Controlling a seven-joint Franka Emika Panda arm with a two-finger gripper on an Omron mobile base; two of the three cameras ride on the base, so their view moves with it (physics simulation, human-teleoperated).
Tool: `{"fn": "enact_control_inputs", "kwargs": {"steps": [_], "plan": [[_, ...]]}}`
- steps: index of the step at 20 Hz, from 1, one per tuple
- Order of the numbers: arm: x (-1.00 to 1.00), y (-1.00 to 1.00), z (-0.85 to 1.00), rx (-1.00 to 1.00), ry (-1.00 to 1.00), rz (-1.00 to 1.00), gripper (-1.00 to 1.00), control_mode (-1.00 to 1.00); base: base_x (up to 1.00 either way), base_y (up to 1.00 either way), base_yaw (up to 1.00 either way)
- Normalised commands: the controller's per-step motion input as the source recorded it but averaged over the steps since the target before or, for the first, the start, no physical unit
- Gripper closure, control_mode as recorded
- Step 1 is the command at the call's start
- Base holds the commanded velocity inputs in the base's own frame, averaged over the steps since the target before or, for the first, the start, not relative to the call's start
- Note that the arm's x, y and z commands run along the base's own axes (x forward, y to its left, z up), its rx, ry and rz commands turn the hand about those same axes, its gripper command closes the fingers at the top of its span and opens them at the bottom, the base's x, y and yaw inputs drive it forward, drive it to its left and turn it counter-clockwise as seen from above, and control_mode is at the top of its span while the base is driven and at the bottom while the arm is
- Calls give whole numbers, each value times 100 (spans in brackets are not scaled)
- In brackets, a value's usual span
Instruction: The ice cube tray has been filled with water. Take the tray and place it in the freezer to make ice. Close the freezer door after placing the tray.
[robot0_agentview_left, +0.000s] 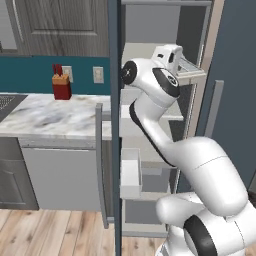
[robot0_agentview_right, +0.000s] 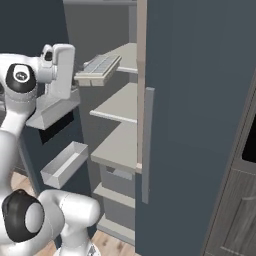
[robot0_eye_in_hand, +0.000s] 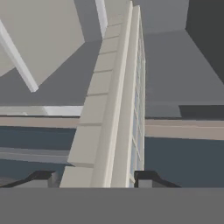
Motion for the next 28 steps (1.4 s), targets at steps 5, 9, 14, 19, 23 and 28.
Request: {"fn": "enact_control_inputs", "kwargs": {"steps": [5,9,14,19,23,28], "plan": [[48,0,4,0,7,0,100,-100,0,0,0],[49,0,0,0,1,0,100,-100,0,0,0],[55,-2,0,0,0,0,100,-100,0,0,0],[62,-6,0,0,0,2,100,-100,0,0,0],[61,-11,0,0,0,3,100,-100,0,0,0],[60,-8,0,0,0,3,100,-100,0,0,0]]}}
